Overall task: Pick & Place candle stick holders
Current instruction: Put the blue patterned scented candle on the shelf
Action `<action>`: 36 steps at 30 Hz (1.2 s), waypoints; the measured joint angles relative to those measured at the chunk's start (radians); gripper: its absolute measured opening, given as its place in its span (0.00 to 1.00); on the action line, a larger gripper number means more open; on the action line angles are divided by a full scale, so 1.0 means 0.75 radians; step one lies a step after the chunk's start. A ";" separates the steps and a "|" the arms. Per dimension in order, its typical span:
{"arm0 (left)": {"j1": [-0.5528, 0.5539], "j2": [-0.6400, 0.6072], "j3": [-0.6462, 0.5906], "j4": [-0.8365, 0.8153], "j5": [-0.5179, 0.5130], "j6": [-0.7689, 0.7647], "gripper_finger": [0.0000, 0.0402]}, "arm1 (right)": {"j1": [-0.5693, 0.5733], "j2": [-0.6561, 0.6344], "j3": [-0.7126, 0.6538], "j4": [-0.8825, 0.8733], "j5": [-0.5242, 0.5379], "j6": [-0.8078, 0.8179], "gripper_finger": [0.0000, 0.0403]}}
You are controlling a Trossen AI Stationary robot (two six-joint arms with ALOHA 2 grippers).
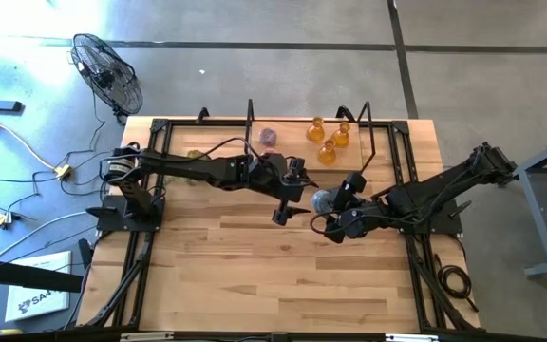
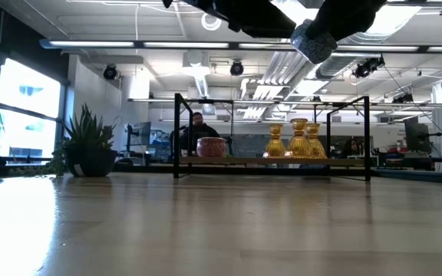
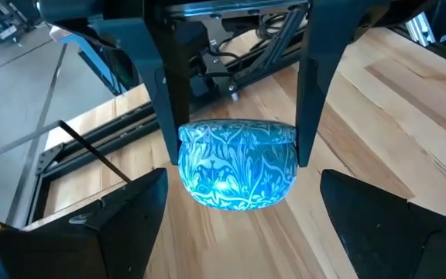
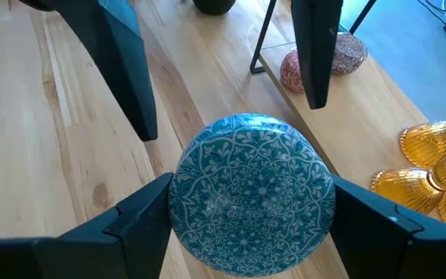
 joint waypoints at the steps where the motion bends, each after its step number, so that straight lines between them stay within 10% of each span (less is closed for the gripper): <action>1: 0.000 0.000 0.000 0.001 0.000 0.000 0.83 | 0.000 0.000 0.000 0.000 0.000 0.000 0.69; 36: 0.001 0.152 0.083 -0.001 0.073 -0.026 0.83 | 0.000 0.001 -0.003 -0.014 -0.030 -0.009 0.69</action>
